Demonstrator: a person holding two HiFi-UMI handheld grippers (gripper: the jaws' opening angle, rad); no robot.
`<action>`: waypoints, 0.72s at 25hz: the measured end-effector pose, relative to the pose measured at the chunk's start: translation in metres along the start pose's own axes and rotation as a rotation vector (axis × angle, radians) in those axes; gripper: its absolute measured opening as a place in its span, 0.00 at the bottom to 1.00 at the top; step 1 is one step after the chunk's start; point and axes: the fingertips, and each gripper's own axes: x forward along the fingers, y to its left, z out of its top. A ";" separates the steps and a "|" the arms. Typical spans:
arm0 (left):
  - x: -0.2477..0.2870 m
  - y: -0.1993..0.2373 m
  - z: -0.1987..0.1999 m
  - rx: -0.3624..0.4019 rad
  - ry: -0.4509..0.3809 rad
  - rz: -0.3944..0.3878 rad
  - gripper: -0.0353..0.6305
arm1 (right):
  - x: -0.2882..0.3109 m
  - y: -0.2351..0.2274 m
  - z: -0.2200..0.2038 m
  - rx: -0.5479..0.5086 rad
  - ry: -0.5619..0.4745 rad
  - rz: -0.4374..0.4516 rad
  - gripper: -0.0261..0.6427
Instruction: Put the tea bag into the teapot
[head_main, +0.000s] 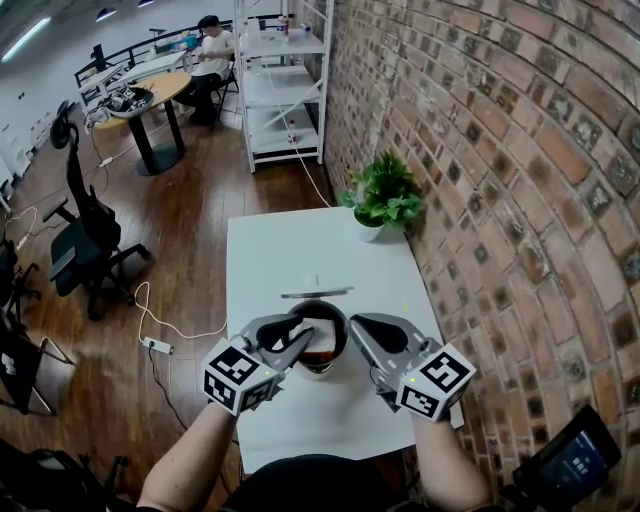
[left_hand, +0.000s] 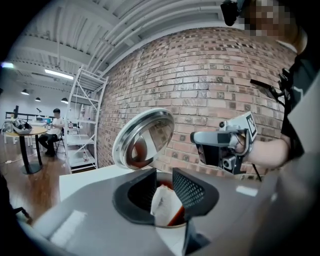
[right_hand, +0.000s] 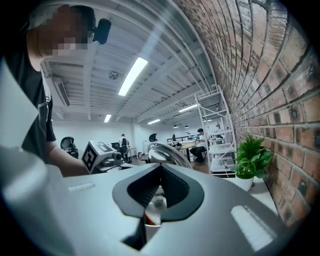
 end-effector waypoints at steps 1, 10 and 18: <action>0.000 0.000 -0.002 -0.004 0.003 0.000 0.21 | 0.000 -0.002 0.000 0.002 -0.001 -0.002 0.04; -0.011 -0.007 0.002 0.007 -0.023 -0.009 0.26 | 0.002 0.001 0.003 -0.003 -0.005 0.018 0.04; -0.049 -0.011 0.030 -0.024 -0.145 0.029 0.24 | 0.000 0.013 0.011 0.007 -0.032 0.020 0.04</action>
